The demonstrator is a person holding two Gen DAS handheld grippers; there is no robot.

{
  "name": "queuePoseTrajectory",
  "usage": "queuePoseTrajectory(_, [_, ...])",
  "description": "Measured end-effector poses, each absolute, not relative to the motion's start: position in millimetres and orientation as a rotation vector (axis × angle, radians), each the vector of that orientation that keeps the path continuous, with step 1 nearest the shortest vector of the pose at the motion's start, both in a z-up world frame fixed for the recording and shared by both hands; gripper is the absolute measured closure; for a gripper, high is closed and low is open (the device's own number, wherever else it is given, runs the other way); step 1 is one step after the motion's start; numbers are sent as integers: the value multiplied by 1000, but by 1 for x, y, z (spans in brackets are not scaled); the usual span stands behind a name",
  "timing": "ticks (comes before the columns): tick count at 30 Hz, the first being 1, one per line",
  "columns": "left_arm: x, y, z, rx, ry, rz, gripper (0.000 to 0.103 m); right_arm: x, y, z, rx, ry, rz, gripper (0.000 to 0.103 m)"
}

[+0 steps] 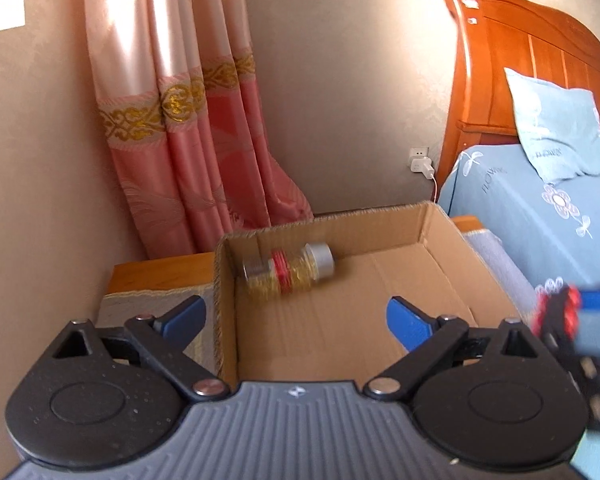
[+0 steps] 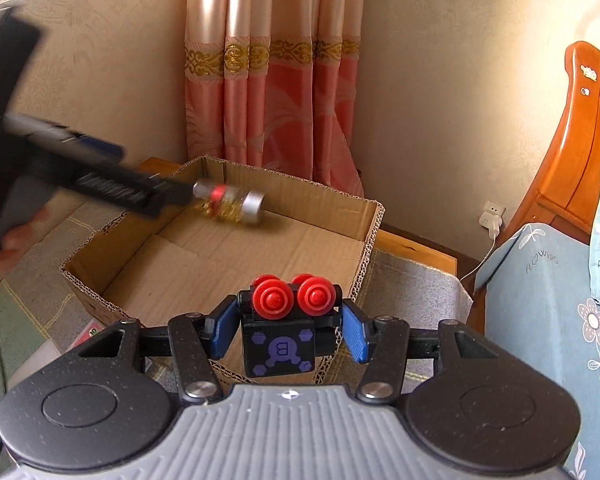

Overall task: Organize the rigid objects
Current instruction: 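Carry the bottle into the cardboard box and open the left gripper while the right drops the cube there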

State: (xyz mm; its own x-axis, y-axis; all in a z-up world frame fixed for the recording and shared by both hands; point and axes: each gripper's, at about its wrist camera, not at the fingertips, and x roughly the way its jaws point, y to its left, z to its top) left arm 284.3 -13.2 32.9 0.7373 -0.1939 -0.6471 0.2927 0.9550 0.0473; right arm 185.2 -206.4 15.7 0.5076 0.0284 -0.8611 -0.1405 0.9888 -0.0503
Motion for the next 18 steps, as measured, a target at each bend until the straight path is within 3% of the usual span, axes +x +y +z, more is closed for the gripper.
queuePoseTrajectory(18, [150, 41, 12, 114, 715, -166, 2, 255, -193, 3, -97, 1087, 88, 44])
